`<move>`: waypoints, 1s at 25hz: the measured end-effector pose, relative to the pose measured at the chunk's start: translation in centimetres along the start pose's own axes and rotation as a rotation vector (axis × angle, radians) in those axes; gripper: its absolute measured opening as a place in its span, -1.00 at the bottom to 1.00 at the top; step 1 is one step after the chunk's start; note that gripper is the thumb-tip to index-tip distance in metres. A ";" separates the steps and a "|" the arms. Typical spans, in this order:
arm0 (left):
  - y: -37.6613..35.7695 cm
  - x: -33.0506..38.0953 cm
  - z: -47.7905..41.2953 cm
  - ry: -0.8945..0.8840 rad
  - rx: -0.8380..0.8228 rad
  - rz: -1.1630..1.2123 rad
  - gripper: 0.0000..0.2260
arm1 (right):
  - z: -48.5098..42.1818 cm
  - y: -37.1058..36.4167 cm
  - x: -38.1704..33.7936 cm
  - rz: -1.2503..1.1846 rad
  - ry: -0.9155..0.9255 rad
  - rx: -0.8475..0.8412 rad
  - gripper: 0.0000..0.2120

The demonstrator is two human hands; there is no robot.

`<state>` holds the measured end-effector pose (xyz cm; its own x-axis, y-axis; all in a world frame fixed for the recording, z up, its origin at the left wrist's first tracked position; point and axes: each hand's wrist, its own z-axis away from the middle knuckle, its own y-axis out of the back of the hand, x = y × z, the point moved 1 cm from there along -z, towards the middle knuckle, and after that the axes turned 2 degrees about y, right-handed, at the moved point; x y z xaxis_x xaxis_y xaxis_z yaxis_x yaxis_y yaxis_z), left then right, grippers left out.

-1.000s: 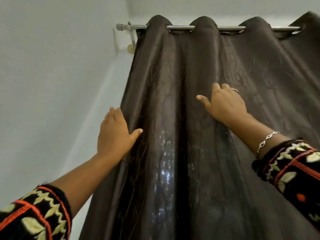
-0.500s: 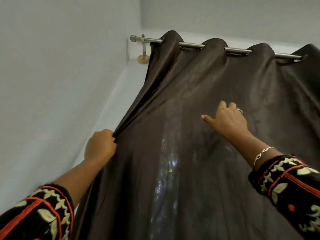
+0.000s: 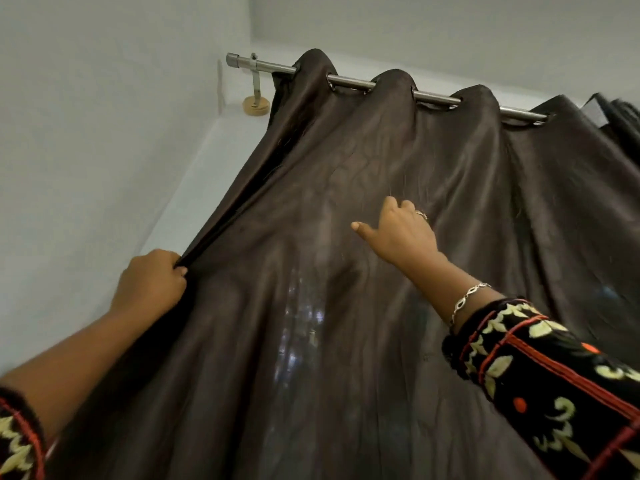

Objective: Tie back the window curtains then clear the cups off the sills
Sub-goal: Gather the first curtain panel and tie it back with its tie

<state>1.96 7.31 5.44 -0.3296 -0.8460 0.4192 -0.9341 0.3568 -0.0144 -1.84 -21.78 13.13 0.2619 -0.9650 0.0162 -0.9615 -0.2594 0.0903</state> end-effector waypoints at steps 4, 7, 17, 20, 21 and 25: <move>-0.6 4.4 2.1 -0.108 -0.022 0.106 -0.83 | -0.2 -0.2 1.3 -0.038 -0.076 0.006 -0.41; -1.2 7.1 2.6 -0.163 -0.013 0.159 -0.77 | -0.2 -0.7 2.7 -0.006 -0.141 0.033 -0.37; -3.4 8.0 3.6 -0.159 -0.017 0.175 -0.80 | 0.0 -2.8 9.1 0.042 -0.419 -0.177 -0.35; -3.6 7.4 3.6 -0.143 -0.018 0.172 -0.80 | -0.2 -3.4 8.5 0.020 -0.343 -0.211 -0.65; -3.6 7.3 3.6 -0.134 -0.016 0.171 -0.78 | -0.2 -3.6 8.1 0.020 -0.317 -0.202 -0.68; -3.6 6.6 3.4 -0.120 -0.012 0.155 -0.81 | 0.0 -3.7 5.0 -0.045 -0.199 -0.152 -0.73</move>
<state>2.68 -0.95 5.16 -0.4842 -0.8214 0.3012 -0.8693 0.4906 -0.0597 3.02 -25.60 12.90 0.2682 -0.9453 -0.1858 -0.9219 -0.3078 0.2351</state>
